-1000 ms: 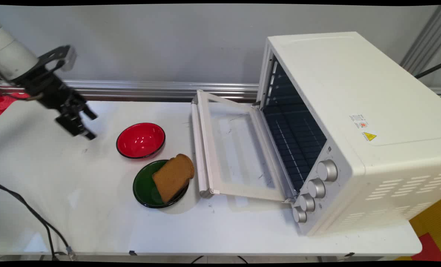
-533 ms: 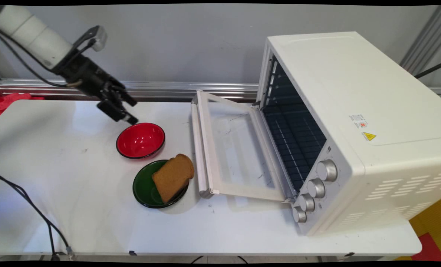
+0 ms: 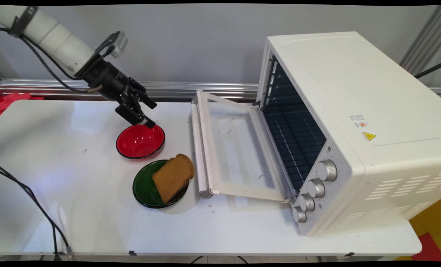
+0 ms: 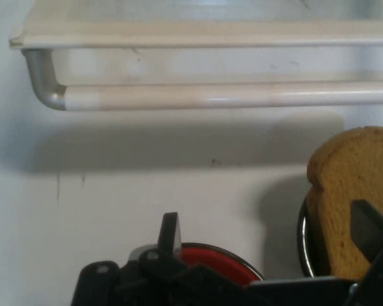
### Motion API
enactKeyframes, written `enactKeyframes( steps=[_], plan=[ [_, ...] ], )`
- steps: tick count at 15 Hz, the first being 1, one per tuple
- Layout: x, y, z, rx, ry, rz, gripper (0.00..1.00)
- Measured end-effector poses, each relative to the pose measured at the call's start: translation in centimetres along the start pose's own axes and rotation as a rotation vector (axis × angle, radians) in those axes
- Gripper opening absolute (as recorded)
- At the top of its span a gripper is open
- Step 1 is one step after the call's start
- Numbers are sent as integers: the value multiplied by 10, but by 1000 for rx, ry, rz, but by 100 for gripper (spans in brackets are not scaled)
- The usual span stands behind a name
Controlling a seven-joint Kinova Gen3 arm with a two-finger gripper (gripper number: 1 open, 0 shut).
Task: Close the oven
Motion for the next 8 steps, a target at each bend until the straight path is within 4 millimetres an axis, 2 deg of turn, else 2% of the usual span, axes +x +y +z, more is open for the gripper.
enactKeyframes(
  steps=[3, 4, 8],
  plan=[
    [0, -1, 6, -11, 3, 14, 100],
    [0, -2, 9, -16, 6, 22, 0],
    [-1, -2, 17, -34, 7, 48, 0]
  ],
)
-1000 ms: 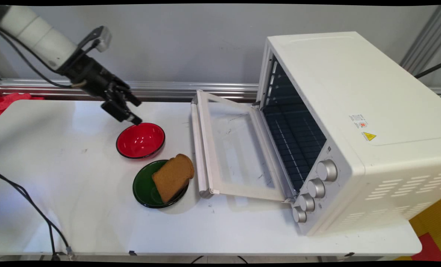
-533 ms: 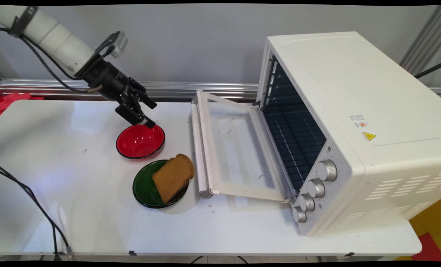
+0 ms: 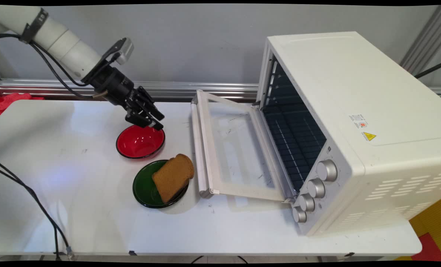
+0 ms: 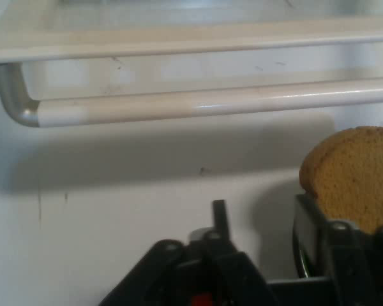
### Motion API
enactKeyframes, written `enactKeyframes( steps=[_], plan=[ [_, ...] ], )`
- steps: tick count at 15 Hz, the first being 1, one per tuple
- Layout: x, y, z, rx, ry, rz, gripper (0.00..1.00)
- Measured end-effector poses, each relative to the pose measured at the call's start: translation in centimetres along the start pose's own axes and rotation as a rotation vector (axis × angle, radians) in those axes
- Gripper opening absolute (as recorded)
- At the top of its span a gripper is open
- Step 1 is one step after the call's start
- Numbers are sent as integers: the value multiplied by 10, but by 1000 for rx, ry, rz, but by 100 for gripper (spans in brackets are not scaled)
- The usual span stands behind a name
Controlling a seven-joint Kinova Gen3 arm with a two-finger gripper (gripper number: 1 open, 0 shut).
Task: Close the oven
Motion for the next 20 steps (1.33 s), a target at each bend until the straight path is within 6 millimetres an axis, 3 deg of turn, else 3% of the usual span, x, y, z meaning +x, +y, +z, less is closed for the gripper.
enactKeyframes(
  steps=[6, 20],
  plan=[
    [-4, -1, 23, -3, 18, 25, 0],
    [-14, 10, 123, 18, 96, 20, 0]
  ],
)
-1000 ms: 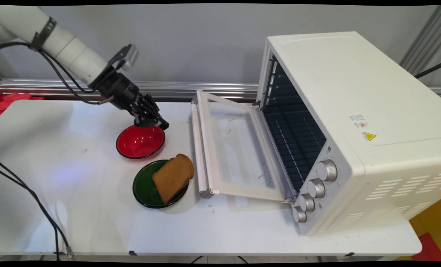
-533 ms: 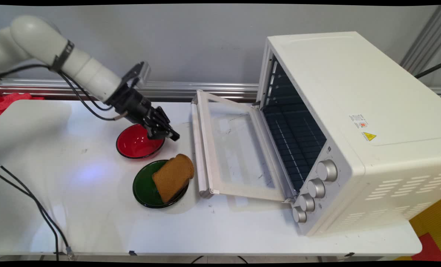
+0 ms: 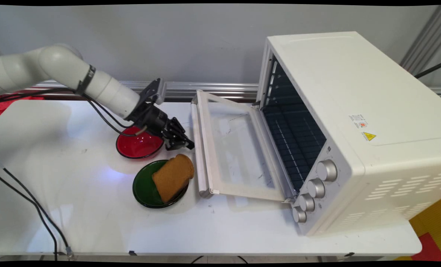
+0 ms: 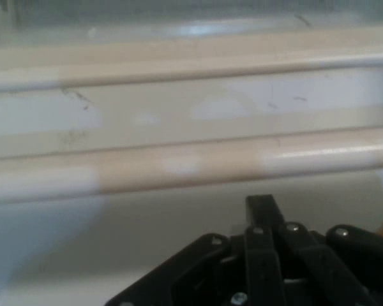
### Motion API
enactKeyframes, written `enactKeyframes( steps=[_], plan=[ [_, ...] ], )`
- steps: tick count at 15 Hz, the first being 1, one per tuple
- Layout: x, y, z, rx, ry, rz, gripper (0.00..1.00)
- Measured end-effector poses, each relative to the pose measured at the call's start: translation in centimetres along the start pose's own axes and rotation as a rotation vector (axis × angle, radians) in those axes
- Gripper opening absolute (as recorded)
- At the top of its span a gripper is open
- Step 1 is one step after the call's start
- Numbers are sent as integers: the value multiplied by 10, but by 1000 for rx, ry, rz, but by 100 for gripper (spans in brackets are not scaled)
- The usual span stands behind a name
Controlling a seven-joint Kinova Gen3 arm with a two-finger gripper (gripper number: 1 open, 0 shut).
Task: Close the oven
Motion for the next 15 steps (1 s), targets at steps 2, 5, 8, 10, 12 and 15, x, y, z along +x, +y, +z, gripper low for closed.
enactKeyframes(
  steps=[2, 5, 8, 10, 12, 15],
  plan=[
    [1, 1, 10, 12, 15, -4, 0],
    [3, 1, 20, 24, 35, -11, 0],
    [8, 1, 25, 35, 64, -21, 0],
    [12, 2, 23, 40, 83, -30, 0],
    [17, 3, 18, 44, 102, -39, 0],
    [28, 5, 6, 50, 135, -56, 0]
  ],
)
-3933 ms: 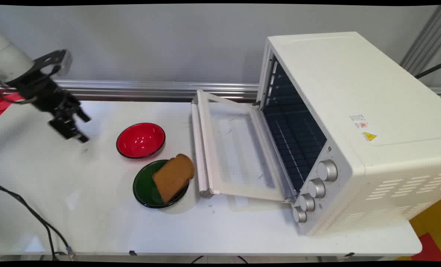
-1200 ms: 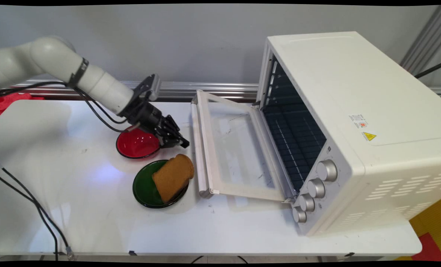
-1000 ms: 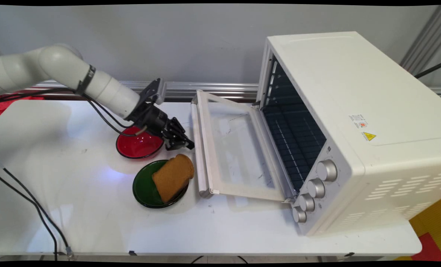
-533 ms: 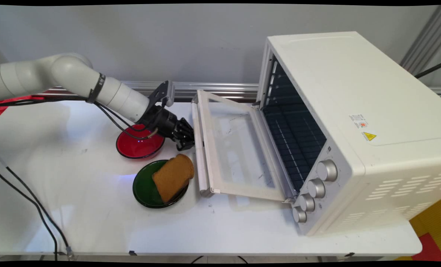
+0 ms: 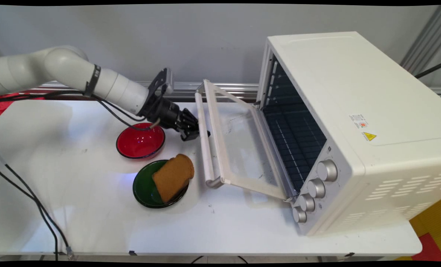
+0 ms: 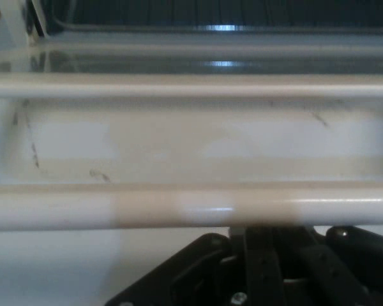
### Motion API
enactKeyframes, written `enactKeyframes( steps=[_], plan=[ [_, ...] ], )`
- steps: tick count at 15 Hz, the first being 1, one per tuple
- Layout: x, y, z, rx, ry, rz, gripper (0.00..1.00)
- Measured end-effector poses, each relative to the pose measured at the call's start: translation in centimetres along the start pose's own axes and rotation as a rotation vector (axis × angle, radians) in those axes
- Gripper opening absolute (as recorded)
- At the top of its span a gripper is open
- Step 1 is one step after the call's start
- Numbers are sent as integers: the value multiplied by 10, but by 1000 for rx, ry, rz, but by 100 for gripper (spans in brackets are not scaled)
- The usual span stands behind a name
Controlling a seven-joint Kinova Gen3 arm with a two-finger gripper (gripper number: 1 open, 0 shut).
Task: Close the oven
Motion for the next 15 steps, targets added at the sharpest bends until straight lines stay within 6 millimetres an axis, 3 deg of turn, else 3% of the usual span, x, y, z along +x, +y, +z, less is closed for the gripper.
enactKeyframes(
  steps=[5, 15],
  plan=[
    [25, 2, -6, -16, 63, -18, 0],
    [67, -1, 8, -37, 166, -10, 0]
  ],
)
